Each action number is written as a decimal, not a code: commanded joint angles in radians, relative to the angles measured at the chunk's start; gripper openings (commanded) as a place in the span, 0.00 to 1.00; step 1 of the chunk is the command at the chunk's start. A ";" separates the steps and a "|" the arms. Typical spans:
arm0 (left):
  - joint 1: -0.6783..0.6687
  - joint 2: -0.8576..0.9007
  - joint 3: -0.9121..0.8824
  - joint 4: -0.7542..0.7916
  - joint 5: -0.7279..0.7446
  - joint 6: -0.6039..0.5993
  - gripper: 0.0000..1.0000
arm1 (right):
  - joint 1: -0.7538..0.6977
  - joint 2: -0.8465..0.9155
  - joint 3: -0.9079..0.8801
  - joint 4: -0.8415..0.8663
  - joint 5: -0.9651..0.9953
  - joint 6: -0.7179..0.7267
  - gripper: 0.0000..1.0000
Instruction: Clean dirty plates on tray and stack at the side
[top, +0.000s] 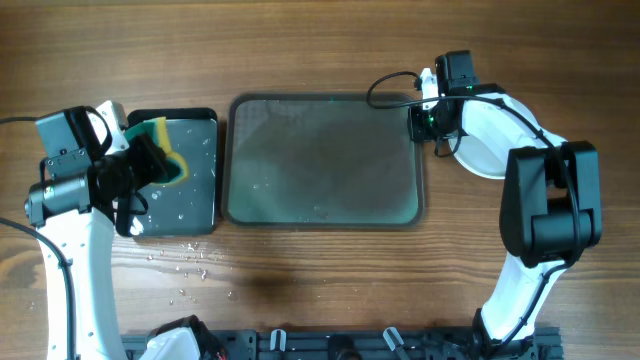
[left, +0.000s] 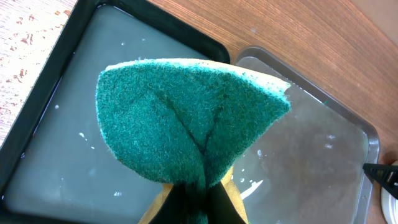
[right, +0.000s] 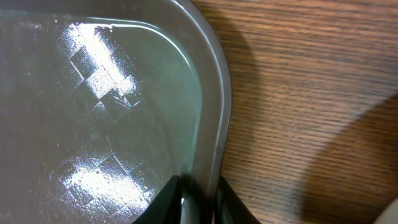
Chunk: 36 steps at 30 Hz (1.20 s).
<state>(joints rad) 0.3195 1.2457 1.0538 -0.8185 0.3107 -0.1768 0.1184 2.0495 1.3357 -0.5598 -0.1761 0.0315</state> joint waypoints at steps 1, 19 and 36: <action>-0.005 0.000 0.010 0.002 -0.006 0.013 0.04 | 0.006 0.025 -0.002 -0.010 -0.065 -0.005 0.15; -0.005 0.000 0.010 0.011 -0.006 0.017 0.04 | 0.006 0.025 -0.002 0.081 -0.065 -0.111 0.14; -0.006 0.000 0.010 0.037 -0.035 0.053 0.04 | 0.006 -0.010 0.045 0.088 -0.121 -0.158 0.40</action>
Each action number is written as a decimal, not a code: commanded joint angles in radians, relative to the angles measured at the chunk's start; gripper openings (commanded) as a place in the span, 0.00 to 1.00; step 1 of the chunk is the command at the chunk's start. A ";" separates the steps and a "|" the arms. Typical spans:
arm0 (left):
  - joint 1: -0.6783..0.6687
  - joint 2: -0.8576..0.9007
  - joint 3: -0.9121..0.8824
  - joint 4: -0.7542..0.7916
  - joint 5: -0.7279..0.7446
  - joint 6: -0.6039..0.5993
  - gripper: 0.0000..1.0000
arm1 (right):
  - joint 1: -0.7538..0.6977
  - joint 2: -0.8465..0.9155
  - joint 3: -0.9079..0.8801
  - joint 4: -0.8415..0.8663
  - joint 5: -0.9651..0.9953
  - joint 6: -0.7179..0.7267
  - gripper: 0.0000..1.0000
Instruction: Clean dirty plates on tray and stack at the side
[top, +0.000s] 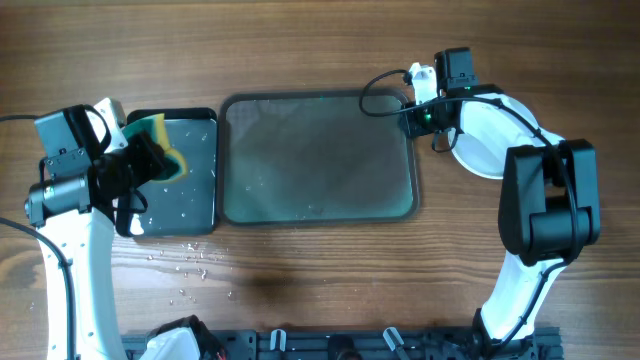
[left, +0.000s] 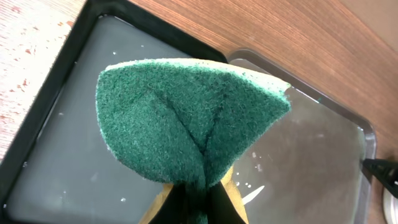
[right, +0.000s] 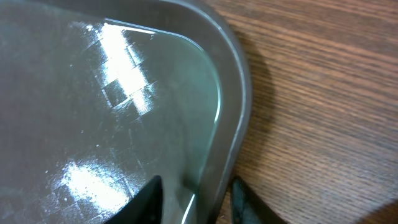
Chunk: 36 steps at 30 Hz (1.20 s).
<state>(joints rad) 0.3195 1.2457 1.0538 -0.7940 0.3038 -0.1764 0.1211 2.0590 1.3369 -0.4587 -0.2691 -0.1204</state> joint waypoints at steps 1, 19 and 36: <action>-0.006 0.000 0.010 0.011 -0.029 0.092 0.04 | 0.004 -0.044 0.064 -0.028 -0.028 0.008 0.42; -0.010 0.339 -0.061 0.126 -0.058 0.110 0.04 | 0.004 -0.216 0.111 -0.190 -0.024 0.045 0.53; -0.009 0.371 -0.061 0.136 -0.059 0.109 1.00 | 0.004 -0.216 0.111 -0.189 -0.024 0.045 0.99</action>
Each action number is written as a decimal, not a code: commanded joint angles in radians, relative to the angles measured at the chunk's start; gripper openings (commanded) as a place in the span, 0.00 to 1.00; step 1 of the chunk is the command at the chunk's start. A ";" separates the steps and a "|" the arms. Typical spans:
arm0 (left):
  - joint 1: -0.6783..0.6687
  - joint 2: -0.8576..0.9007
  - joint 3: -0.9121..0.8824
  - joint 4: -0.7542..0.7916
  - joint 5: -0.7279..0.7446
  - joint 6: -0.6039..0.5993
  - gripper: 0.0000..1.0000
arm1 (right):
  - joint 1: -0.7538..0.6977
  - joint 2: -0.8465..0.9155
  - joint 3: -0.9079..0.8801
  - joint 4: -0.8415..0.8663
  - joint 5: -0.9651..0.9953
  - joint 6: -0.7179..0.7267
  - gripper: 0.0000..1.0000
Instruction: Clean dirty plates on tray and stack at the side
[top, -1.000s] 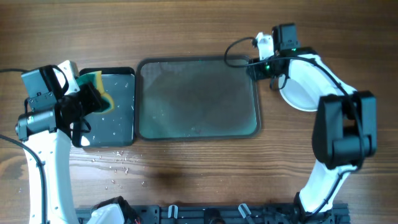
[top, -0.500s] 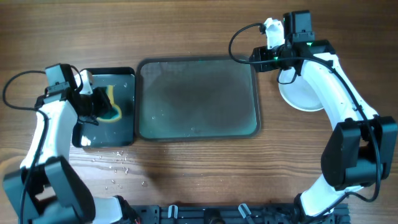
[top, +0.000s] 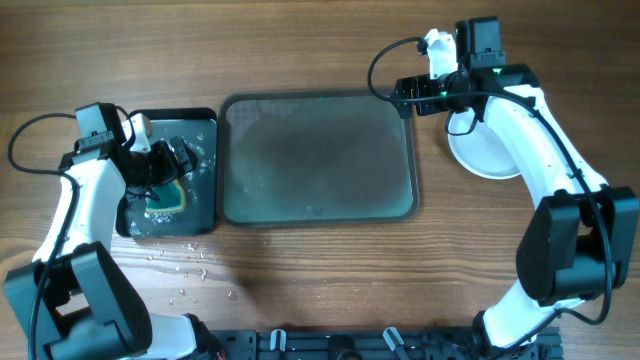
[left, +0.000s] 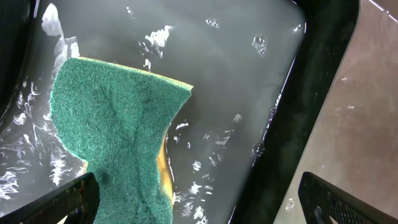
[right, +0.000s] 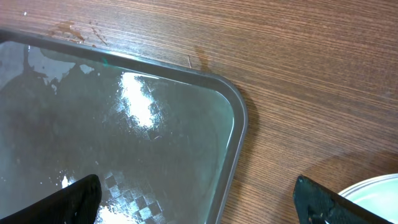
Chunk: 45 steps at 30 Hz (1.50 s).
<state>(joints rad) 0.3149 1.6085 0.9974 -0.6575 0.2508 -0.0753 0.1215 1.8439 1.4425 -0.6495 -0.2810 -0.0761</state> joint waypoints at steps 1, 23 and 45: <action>-0.005 0.008 -0.005 0.000 -0.006 0.009 1.00 | 0.003 -0.001 0.006 0.002 -0.012 0.000 1.00; -0.005 0.008 -0.005 0.000 -0.006 0.008 1.00 | 0.003 -0.001 0.006 0.002 -0.012 0.001 1.00; -0.005 0.008 -0.005 0.000 -0.006 0.008 1.00 | 0.011 -0.522 0.005 0.002 -0.012 0.000 1.00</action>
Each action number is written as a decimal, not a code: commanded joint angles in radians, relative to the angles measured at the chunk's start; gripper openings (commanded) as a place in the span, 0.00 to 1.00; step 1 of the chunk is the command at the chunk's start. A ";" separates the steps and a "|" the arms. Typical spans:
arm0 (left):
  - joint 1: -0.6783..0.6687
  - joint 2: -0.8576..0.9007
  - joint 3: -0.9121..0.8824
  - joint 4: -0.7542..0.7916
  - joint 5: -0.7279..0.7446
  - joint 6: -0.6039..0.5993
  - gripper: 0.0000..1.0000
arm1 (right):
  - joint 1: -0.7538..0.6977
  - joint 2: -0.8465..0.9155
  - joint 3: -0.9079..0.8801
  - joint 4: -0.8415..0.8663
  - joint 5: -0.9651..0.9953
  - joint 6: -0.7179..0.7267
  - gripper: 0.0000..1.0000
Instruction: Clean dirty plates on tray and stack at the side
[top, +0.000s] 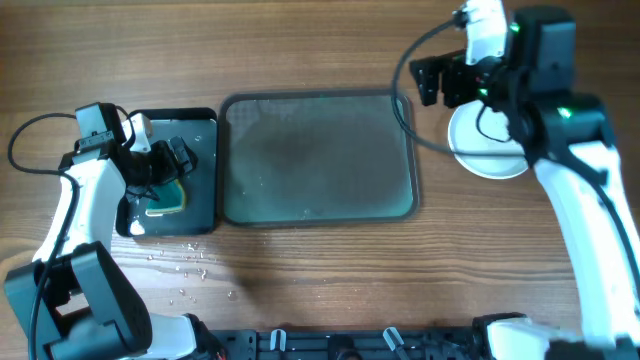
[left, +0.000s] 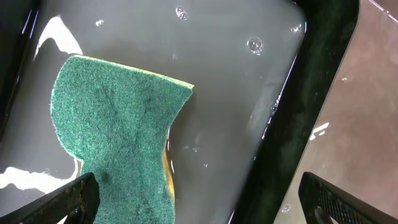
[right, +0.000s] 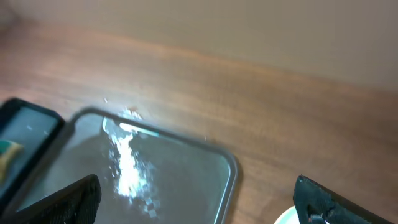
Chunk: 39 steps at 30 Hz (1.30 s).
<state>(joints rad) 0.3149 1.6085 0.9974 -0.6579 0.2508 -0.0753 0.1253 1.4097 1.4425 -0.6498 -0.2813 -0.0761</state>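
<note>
The grey tray (top: 318, 157) lies bare and wet at the table's middle, with no plate on it. A white plate (top: 490, 150) rests on the wood to its right, partly under my right arm. My right gripper (top: 445, 80) hangs open high above the tray's far right corner (right: 227, 165), holding nothing (right: 196, 200). The green and yellow sponge (left: 118, 137) lies in the water of the black basin (top: 205, 190). My left gripper (top: 172, 160) is open just above it, empty (left: 199, 200).
The black basin's rim (left: 311, 93) sits close against the tray's left edge (left: 367, 124). Water drops spot the wood in front of the basin (top: 190, 265). A dark rail (top: 350, 345) runs along the table's near edge.
My right gripper has risen well above the tray's far right corner and stays open. The left gripper has not moved, and the splashing water around the sponge has settled.
First my left gripper held the sponge over the basin and the right was shut on the tray's right rim. Then the tray stood further left with the right jaws parted. Later the sponge lay in the water, both grippers open. Now the right one hangs higher.
</note>
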 joint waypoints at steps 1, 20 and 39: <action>-0.005 0.008 -0.005 0.000 -0.006 0.008 1.00 | 0.007 -0.124 0.005 0.002 -0.011 -0.001 1.00; -0.005 0.008 -0.005 0.000 -0.006 0.008 1.00 | 0.006 -0.676 -0.247 0.159 0.078 -0.081 1.00; -0.005 0.008 -0.005 0.004 -0.006 0.008 1.00 | -0.074 -1.368 -1.330 0.953 0.026 -0.130 1.00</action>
<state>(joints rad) 0.3149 1.6089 0.9974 -0.6544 0.2508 -0.0753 0.0605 0.0895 0.1734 0.2825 -0.2363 -0.1989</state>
